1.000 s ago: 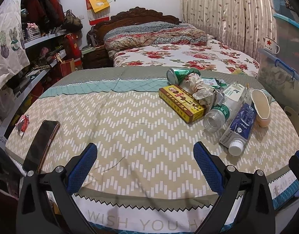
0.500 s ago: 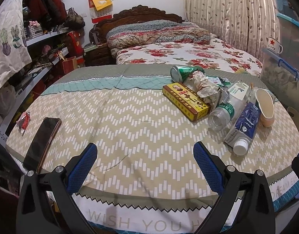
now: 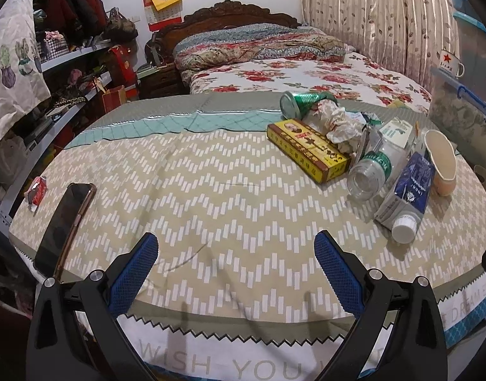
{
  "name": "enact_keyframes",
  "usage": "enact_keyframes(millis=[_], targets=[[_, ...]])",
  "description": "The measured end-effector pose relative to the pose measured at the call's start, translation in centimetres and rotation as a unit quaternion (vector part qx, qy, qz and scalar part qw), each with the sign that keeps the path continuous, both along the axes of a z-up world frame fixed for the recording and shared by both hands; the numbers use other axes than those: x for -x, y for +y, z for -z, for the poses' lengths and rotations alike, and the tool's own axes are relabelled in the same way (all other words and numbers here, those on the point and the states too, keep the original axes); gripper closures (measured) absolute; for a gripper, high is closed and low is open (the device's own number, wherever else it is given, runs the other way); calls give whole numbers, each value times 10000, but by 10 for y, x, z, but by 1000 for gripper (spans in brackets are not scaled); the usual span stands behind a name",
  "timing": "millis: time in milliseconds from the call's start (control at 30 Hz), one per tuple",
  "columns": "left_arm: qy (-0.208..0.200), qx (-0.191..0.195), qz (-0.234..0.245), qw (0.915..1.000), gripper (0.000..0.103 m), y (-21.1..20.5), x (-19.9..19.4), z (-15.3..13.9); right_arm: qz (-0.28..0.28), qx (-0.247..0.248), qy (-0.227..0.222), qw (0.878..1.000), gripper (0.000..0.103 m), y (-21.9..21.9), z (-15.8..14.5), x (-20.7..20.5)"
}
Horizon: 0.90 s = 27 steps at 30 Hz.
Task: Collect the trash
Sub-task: 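Grasp the pink paper cup with the right tool while the left tool grasps the blue milk carton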
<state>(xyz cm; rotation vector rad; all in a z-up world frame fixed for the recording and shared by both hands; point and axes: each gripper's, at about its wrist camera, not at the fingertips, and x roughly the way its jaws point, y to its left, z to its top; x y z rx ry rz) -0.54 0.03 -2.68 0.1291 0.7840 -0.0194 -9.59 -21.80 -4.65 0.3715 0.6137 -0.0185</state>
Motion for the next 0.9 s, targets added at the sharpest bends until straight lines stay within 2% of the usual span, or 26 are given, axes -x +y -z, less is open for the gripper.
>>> enact_keyframes(millis=[67,233,433,567,667,767,900], targets=[[-61,27,134,9999,9,-4,1,2,108,-30,45,9999,40,-7,5,-4],[-226,163,929,9953,9,-34,6,1,325,-188,228,9990,44,-29,19,-18],[-371,244,1908,9806,10,-81,7,-5,447,-130,187,9987,43,-47,17,-42],[-490,211,2380,9698,10,-112,-5,-9,468,-164,163,9986,43,-60,8,-69],[-454,189,2590,9646,11,-130,-16,-5,451,-162,170,9987,41,-66,2,-92],[-315,155,2707,9620,19,-144,-25,2,374,-266,160,9988,39,-69,-2,-116],[-201,28,2804,9597,20,-157,-30,13,294,-162,250,9991,39,-68,-3,-137]])
